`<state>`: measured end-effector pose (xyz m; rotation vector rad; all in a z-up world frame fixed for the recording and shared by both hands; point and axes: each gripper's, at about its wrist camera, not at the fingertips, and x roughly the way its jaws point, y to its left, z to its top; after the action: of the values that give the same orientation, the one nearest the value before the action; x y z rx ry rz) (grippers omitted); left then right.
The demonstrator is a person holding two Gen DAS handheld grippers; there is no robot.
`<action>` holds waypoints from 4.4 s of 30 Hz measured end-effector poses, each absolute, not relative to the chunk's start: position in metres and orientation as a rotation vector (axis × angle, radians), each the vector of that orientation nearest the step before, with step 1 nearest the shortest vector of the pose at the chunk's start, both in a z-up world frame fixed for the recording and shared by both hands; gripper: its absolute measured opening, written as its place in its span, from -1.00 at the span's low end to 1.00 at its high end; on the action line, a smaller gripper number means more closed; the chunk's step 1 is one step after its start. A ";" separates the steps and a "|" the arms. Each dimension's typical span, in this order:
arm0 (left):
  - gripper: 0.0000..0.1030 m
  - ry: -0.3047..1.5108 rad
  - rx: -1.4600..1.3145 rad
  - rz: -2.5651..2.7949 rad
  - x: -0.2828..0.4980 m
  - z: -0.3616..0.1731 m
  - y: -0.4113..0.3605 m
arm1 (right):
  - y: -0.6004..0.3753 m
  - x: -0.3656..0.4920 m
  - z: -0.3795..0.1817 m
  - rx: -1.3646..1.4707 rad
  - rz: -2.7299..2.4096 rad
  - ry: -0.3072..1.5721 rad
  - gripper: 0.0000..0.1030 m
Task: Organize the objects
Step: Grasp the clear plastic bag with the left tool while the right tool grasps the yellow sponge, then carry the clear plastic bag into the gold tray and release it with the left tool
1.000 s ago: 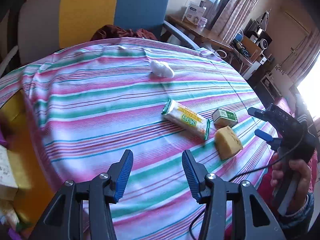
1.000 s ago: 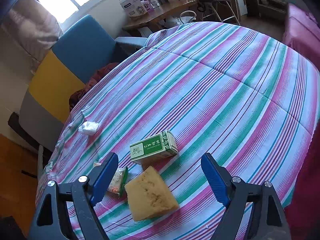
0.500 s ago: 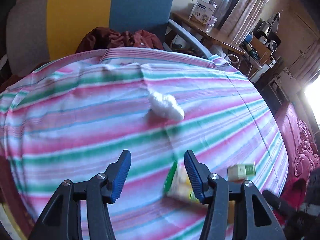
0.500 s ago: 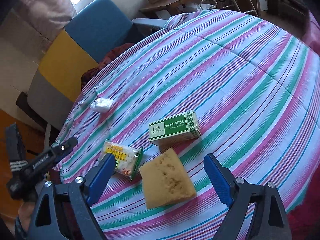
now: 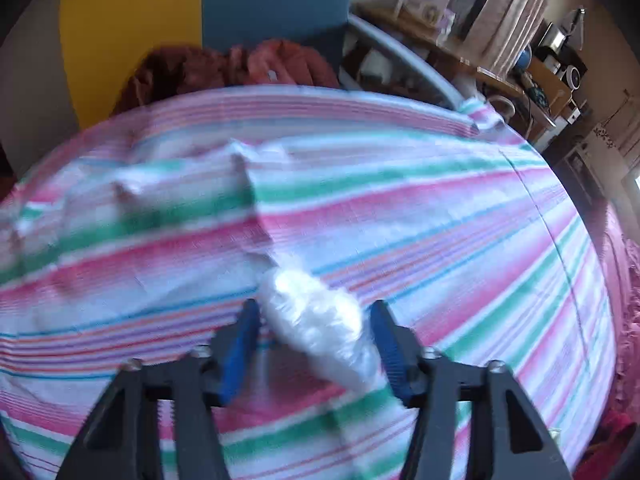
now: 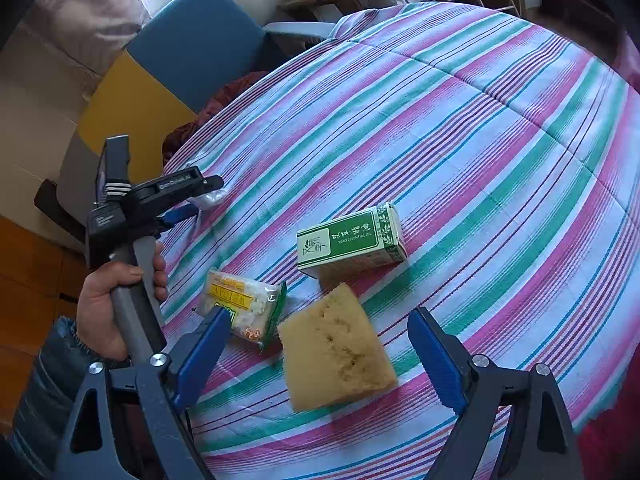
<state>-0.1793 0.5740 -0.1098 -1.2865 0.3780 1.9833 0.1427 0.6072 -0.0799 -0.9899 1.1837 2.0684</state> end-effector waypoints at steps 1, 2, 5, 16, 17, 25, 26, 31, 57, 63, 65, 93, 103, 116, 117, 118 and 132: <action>-0.17 0.379 -1.283 1.964 -0.177 -0.110 0.571 | 0.608 0.143 -0.081 -0.993 2.066 1.182 0.76; -0.19 0.359 -1.278 1.955 -0.174 -0.109 0.564 | 0.608 0.142 -0.081 -0.996 2.067 1.178 0.76; -0.20 0.346 -1.250 1.984 -0.163 -0.103 0.538 | 0.608 0.141 -0.079 -0.994 2.083 1.166 0.76; -0.20 0.426 -1.127 2.053 -0.081 -0.069 0.435 | 0.611 0.140 -0.081 -1.027 2.057 1.122 0.76; -0.20 0.435 -1.109 2.052 -0.071 -0.066 0.427 | 0.611 0.139 -0.082 -1.032 2.056 1.121 0.76; -0.20 0.469 -1.079 2.034 0.001 -0.075 0.377 | 0.594 0.119 -0.090 -1.194 2.083 0.964 0.78; -0.20 0.474 -1.081 2.037 0.007 -0.080 0.372 | 0.590 0.116 -0.093 -1.234 2.082 0.915 0.78; -0.20 0.492 -1.078 2.043 0.025 -0.109 0.361 | 0.567 0.101 -0.109 -1.433 2.047 0.605 0.10; -0.21 0.465 -0.981 2.056 0.030 -0.118 0.357 | 0.563 0.104 -0.117 -1.470 2.034 0.496 0.09; -0.21 0.464 -0.978 2.057 0.031 -0.118 0.356 | 0.558 0.104 -0.115 -1.460 2.038 0.495 0.07; -0.21 0.467 -0.975 2.058 0.031 -0.117 0.356 | 0.558 0.104 -0.114 -1.453 2.040 0.498 0.07; -0.30 0.306 -0.922 2.114 0.037 -0.039 0.290 | 0.537 0.094 -0.072 -1.173 2.304 0.404 0.06; -0.30 0.109 -1.075 2.335 -0.024 -0.033 0.178 | 0.534 0.094 -0.071 -1.168 2.311 0.391 0.07; -0.26 0.047 -1.334 2.432 -0.064 -0.092 0.089 | 0.526 0.090 -0.071 -1.179 2.329 0.351 0.07; -0.23 0.058 -1.324 2.432 -0.063 -0.092 0.089 | 0.526 0.089 -0.072 -1.179 2.328 0.351 0.07; -0.22 0.066 -1.323 2.429 -0.062 -0.093 0.092 | 0.526 0.089 -0.072 -1.180 2.328 0.351 0.07; -0.05 -0.076 -1.269 2.454 -0.055 -0.066 0.066 | 0.504 0.084 -0.052 -1.138 2.421 0.362 0.08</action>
<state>-0.0549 0.0659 -0.0664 -1.2694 -0.0756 2.4535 0.0835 0.5044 -0.0521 -1.1381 0.3622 2.4207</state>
